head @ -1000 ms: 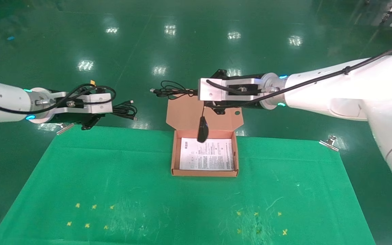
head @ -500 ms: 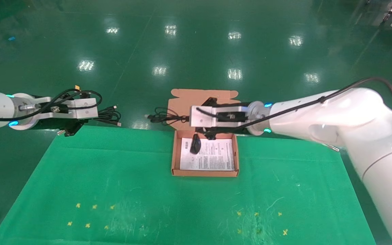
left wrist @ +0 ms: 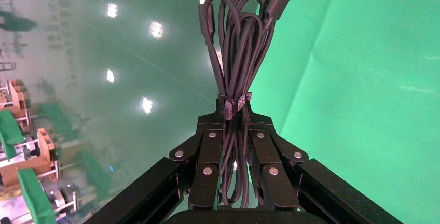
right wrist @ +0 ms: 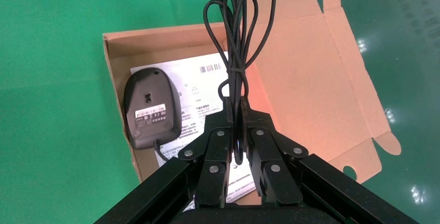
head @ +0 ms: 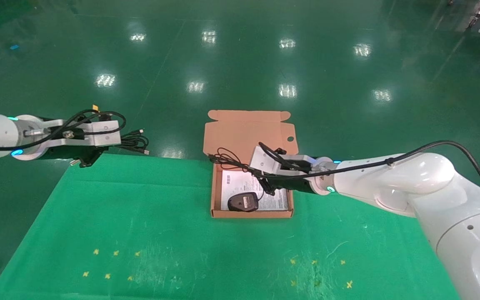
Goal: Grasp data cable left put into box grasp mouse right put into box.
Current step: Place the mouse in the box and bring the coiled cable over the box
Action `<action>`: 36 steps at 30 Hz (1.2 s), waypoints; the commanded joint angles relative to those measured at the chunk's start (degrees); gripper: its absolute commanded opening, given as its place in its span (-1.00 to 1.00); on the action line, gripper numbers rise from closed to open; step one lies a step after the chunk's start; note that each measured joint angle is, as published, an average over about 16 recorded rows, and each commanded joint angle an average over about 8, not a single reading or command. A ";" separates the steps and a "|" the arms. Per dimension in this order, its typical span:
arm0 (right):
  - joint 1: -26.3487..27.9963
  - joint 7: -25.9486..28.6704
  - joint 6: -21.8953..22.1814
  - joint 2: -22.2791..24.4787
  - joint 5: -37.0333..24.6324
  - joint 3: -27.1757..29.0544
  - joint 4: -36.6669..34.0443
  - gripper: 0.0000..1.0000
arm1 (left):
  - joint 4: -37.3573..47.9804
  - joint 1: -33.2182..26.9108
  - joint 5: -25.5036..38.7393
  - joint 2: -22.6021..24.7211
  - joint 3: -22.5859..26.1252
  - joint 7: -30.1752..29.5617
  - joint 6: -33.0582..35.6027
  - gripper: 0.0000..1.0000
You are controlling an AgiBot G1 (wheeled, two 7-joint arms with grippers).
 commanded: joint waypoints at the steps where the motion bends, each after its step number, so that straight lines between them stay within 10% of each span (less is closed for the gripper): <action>1: -0.13 0.35 0.41 0.00 0.23 -0.43 -0.48 1.00 | -0.08 0.00 0.04 -0.07 -0.02 -0.08 0.01 -1.00; 15: -0.51 1.29 -0.10 4.29 0.97 -0.98 2.63 1.00 | 4.02 2.26 -2.94 6.88 0.46 4.03 -4.46 -1.00; 36: -2.78 7.68 -1.80 26.24 0.17 0.04 21.93 1.00 | 25.40 6.97 -22.92 25.35 -1.32 27.14 -18.34 -1.00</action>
